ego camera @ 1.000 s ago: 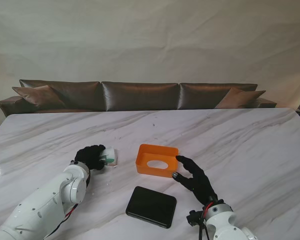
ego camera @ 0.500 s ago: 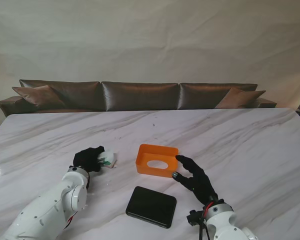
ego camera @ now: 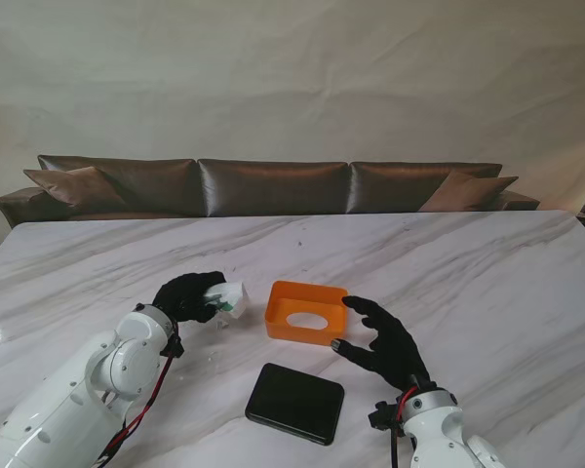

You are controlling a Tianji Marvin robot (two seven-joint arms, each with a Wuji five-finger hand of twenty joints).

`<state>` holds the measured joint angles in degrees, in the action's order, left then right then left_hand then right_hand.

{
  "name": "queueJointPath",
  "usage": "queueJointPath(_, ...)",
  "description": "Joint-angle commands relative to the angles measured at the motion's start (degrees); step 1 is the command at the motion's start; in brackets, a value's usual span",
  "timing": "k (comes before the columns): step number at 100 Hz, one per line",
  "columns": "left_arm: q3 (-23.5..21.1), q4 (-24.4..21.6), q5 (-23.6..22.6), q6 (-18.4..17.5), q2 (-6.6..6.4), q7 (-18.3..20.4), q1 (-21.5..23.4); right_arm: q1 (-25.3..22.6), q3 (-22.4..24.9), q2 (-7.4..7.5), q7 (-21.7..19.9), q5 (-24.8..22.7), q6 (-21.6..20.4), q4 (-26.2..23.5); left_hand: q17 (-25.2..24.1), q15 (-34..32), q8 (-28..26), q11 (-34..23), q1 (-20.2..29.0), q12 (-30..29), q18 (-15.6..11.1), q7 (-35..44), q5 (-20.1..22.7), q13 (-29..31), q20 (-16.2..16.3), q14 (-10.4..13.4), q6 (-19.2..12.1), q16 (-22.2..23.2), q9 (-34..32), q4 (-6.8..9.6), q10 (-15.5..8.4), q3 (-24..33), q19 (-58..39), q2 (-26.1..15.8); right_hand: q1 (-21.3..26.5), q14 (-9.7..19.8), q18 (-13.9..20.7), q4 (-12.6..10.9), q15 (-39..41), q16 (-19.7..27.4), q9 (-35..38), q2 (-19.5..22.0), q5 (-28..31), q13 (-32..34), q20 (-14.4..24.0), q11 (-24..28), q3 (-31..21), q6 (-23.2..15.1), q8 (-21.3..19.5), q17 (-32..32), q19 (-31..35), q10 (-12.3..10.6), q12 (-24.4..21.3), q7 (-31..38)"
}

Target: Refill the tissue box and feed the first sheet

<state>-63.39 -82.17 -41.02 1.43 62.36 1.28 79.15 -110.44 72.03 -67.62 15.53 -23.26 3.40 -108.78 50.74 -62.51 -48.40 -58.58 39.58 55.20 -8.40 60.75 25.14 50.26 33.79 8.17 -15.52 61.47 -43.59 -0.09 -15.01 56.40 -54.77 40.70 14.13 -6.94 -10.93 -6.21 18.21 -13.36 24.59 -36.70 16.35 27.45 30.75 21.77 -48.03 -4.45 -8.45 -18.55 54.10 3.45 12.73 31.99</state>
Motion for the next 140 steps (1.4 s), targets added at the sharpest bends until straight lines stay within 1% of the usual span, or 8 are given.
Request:
queueJointPath(1,0.3,-1.1,0.2,-1.0,0.11,1.3,-1.1,0.8,0.2,0.5,-1.9,0.3,-0.1,-0.4,3.0,-5.6,-1.8,-1.4,3.7,1.6,-14.2,0.6,1.4,4.3,-1.3,-1.5,-3.4,2.6,-2.1,0.6,-2.2,5.2,-52.6,-0.2,1.5,-0.3,0.1,1.1,1.3,-1.2,0.4,-3.2,-0.6,0.8,-0.1,0.9,0.6,-3.3,-0.5,0.1,1.8,0.2,1.1,1.0)
queueJointPath(35,4.1,-5.1,11.8,-0.5,-1.16,15.8,-6.2,6.5,-2.6,1.76,-2.2,-10.9,-1.8,3.3,4.8,-5.0,-1.9,-0.5,3.0,2.2,-15.6,-0.4,1.6,6.4,-1.2,-1.7,-2.5,2.1,-3.1,1.02,-1.6,5.2,-51.5,-1.4,15.1,0.8,2.1,4.7,4.3,-5.0,-2.5,-6.4,-3.5,4.0,0.1,4.8,7.0,-5.5,-1.5,0.3,3.4,-0.3,2.6,3.2)
queueJointPath(60,10.5,-1.5,17.7,-1.4,-0.24,16.5,-12.7,12.0,-8.2,1.34,3.1,-16.2,-0.2,9.4,4.7,-5.1,-2.2,0.2,2.7,2.9,-15.5,-0.8,1.5,6.4,-0.8,-1.9,-2.5,2.0,-3.0,0.96,-1.9,5.0,-51.2,-1.7,17.7,1.1,2.5,6.7,7.9,-7.6,-2.6,-7.3,-3.8,6.0,0.1,6.6,7.4,-6.4,-2.1,-0.3,4.7,-0.1,3.4,4.4)
queueJointPath(63,11.3,-0.8,18.4,-1.6,-0.06,16.5,-13.4,12.5,-8.7,1.36,3.3,-16.7,-0.2,9.9,4.7,-5.1,-2.2,0.2,2.7,2.9,-15.5,-0.8,1.5,6.4,-0.8,-1.9,-2.5,2.0,-3.1,0.95,-1.9,5.0,-51.2,-1.7,16.4,1.1,2.6,7.8,8.1,-8.1,-3.5,-10.2,-4.0,5.7,-0.2,6.9,1.8,-6.5,-2.0,-0.1,5.0,0.0,3.4,4.4)
queueJointPath(68,12.6,0.4,19.3,-2.0,0.28,16.2,-14.6,13.2,-9.2,1.57,3.0,-17.9,-0.1,10.4,4.7,-5.1,-2.2,0.2,2.7,2.9,-15.5,-0.9,1.5,6.3,-0.8,-1.9,-2.5,2.0,-3.1,0.93,-1.9,5.0,-51.2,-1.7,9.5,1.2,3.1,12.6,8.0,-8.3,-7.4,-20.6,-5.5,4.5,-0.5,6.7,-17.8,-6.4,-1.5,0.3,5.0,0.8,3.1,3.8)
queueJointPath(78,14.8,2.6,21.6,-2.8,0.98,15.6,-16.4,14.5,-10.3,1.65,3.6,-19.6,1.3,11.3,4.7,-5.2,-2.4,0.2,2.8,3.1,-15.5,-0.8,1.7,6.4,-0.7,-2.0,-2.6,2.0,-3.2,0.95,-1.7,5.1,-51.2,-1.7,8.7,0.9,4.0,14.4,8.8,-8.8,-14.0,-22.2,-9.3,3.1,-0.3,7.3,-22.1,-6.3,-0.7,0.6,5.4,2.2,3.1,2.8)
queueJointPath(111,21.2,7.4,27.7,-5.4,2.16,17.6,-21.0,17.8,-12.7,0.97,7.3,-21.3,3.4,13.5,4.9,-5.6,-3.0,0.5,2.7,3.7,-16.0,-0.9,1.9,6.6,-0.4,-2.1,-2.7,1.7,-3.6,0.93,-1.9,5.4,-51.1,-1.7,9.5,0.9,5.7,13.6,12.9,-10.6,-14.5,-18.4,-11.0,3.1,0.2,-0.3,-21.5,-6.0,2.7,-0.2,8.7,2.6,-0.7,-0.2)
queueJointPath(140,23.5,8.3,32.8,-7.4,2.35,20.9,-22.7,19.8,-14.4,0.62,8.1,-20.6,3.0,15.9,5.8,-5.3,-3.4,0.7,2.5,4.0,-16.4,-1.1,2.4,7.8,-0.3,-0.5,-2.6,1.0,-4.0,1.26,-1.7,5.7,-50.9,-1.7,9.8,2.0,5.9,12.5,15.4,-11.5,-13.5,-8.8,-2.3,5.4,0.0,10.3,-18.3,-12.7,-3.7,-1.6,11.1,-1.8,3.9,8.6)
